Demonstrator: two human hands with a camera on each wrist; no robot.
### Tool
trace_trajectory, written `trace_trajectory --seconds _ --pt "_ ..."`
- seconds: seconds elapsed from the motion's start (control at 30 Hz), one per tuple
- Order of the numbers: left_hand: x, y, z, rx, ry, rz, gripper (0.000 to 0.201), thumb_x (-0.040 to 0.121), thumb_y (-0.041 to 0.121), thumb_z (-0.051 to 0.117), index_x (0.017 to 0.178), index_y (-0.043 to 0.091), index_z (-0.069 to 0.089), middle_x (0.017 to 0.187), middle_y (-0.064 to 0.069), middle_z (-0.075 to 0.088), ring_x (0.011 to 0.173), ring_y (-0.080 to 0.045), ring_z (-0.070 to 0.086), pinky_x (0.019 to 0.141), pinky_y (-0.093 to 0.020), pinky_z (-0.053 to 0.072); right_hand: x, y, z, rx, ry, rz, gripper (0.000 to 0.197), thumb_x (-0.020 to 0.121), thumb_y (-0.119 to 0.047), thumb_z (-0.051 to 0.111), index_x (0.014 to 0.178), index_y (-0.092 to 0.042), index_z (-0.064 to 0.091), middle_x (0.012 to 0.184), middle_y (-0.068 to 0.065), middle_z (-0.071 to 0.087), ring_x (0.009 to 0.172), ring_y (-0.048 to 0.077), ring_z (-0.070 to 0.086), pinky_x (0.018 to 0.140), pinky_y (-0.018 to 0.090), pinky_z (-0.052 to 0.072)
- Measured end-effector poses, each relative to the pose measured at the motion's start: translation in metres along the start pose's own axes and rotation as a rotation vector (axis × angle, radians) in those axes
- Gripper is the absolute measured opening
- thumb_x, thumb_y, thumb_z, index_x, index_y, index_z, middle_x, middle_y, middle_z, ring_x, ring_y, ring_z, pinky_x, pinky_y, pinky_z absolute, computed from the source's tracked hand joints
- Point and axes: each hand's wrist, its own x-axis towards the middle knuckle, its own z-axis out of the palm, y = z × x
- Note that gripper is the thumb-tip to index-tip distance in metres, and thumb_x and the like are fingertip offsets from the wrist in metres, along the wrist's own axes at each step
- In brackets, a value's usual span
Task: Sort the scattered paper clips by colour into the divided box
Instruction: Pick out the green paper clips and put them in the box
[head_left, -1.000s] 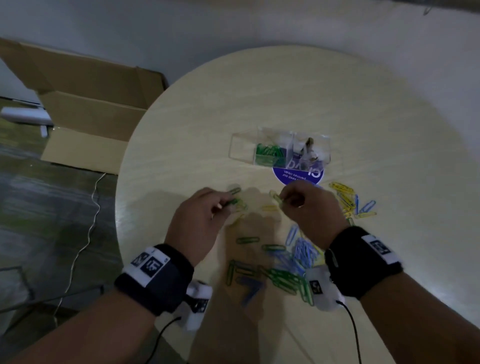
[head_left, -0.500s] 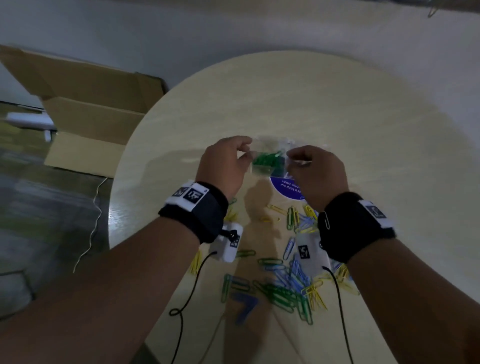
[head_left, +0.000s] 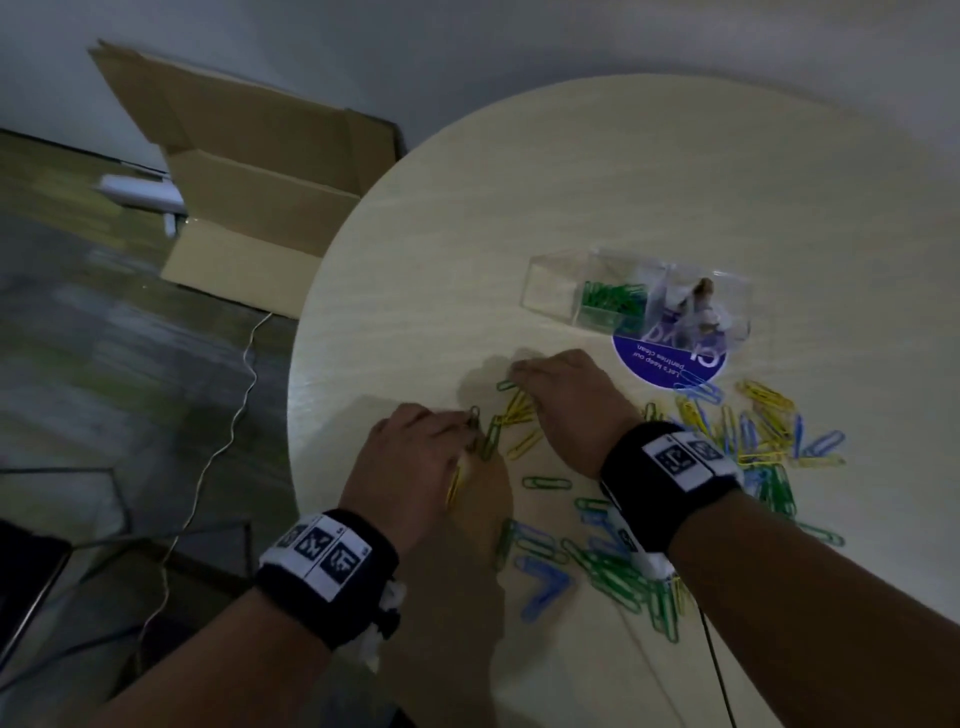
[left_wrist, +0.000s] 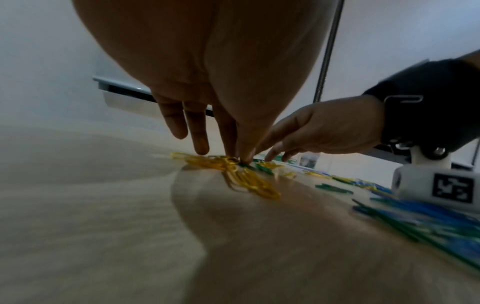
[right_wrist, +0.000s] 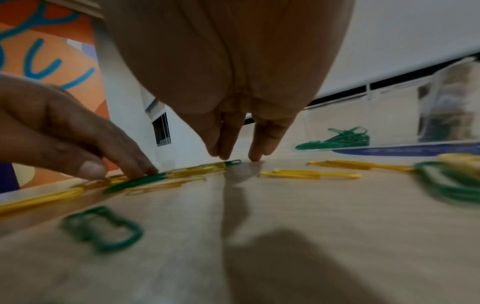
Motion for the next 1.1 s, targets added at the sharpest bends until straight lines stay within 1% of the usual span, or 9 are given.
trace_trajectory --seconds 0.1,0.2,0.4,0.53,0.6,0.7,0.87,1.0,1.1 --pt "0.008 -0.001 -0.007 -0.128 0.084 -0.076 0.025 0.091 0.022 0.050 0.105 0.022 0.070 0.107 0.001 0.070 0.092 -0.025 0.059 0.080 -0.038 0.049 0.020 -0.003 -0.007 -0.056 -0.004 0.031 0.031 0.092 -0.013 0.047 0.117 -0.019 0.064 0.119 0.010 0.060 0.100 0.037 0.051 0.090 0.045 0.043" --pt "0.024 0.002 -0.012 -0.076 0.065 -0.202 0.015 0.088 0.032 0.060 0.091 0.021 0.070 0.089 -0.003 0.065 0.083 -0.027 0.056 0.072 -0.038 0.046 0.028 -0.002 -0.014 0.036 0.002 0.144 0.021 0.088 -0.018 0.055 0.106 -0.021 0.067 0.109 0.009 0.060 0.101 0.033 0.053 0.089 0.040 0.045" --pt "0.047 0.019 -0.017 -0.057 -0.120 -0.338 0.020 0.091 0.033 0.056 0.101 0.026 0.072 0.100 -0.003 0.061 0.102 -0.030 0.048 0.081 -0.037 0.040 0.019 0.003 -0.027 0.296 0.000 0.353 0.002 0.084 -0.018 0.060 0.085 -0.020 0.062 0.105 0.010 0.062 0.093 0.026 0.058 0.080 0.031 0.046" --pt "0.052 0.015 -0.018 -0.028 -0.173 -0.328 0.018 0.091 0.030 0.055 0.097 0.026 0.072 0.101 -0.004 0.063 0.106 -0.032 0.047 0.085 -0.039 0.040 -0.033 0.006 -0.034 0.331 0.125 0.370 0.006 0.080 -0.020 0.067 0.076 -0.021 0.063 0.087 0.010 0.061 0.081 0.024 0.057 0.068 0.025 0.034" --pt "0.052 0.015 -0.019 -0.007 -0.163 -0.283 0.014 0.090 0.027 0.055 0.090 0.023 0.069 0.097 -0.002 0.063 0.102 -0.030 0.047 0.081 -0.037 0.039 -0.068 0.003 -0.030 0.307 0.132 0.377 0.010 0.077 -0.019 0.070 0.071 -0.021 0.062 0.080 0.008 0.061 0.076 0.026 0.058 0.067 0.028 0.039" --pt "0.047 0.014 -0.021 0.028 -0.065 -0.233 0.006 0.084 0.024 0.062 0.082 0.024 0.068 0.098 0.000 0.060 0.103 -0.029 0.045 0.080 -0.038 0.037 -0.105 -0.002 -0.013 0.272 0.109 0.345 0.007 0.073 -0.010 0.070 0.071 -0.015 0.066 0.078 0.009 0.063 0.075 0.030 0.060 0.069 0.037 0.048" --pt "0.041 0.017 -0.023 -0.138 0.109 -0.250 0.004 0.086 0.024 0.064 0.083 0.027 0.063 0.090 0.005 0.060 0.095 -0.024 0.047 0.081 -0.039 0.042 -0.113 -0.005 0.006 0.186 0.008 0.253 0.007 0.070 -0.011 0.067 0.071 -0.017 0.063 0.074 0.007 0.063 0.074 0.031 0.059 0.066 0.032 0.042" --pt "0.047 0.028 -0.019 -0.343 0.032 -0.348 0.004 0.090 0.025 0.062 0.087 0.028 0.060 0.082 0.010 0.062 0.082 -0.016 0.059 0.071 -0.030 0.047 -0.102 -0.003 0.005 0.352 -0.018 0.406 0.017 0.070 -0.015 0.066 0.084 -0.022 0.061 0.081 0.000 0.067 0.082 0.024 0.061 0.069 0.030 0.043" --pt "0.042 0.031 -0.009 -0.278 -0.044 -0.360 0.014 0.089 0.027 0.065 0.102 0.024 0.064 0.094 0.001 0.068 0.089 -0.022 0.063 0.077 -0.034 0.051 -0.094 -0.003 0.001 0.375 0.024 0.424 0.017 0.074 -0.012 0.059 0.086 -0.020 0.069 0.092 0.006 0.071 0.091 0.028 0.063 0.080 0.034 0.049"
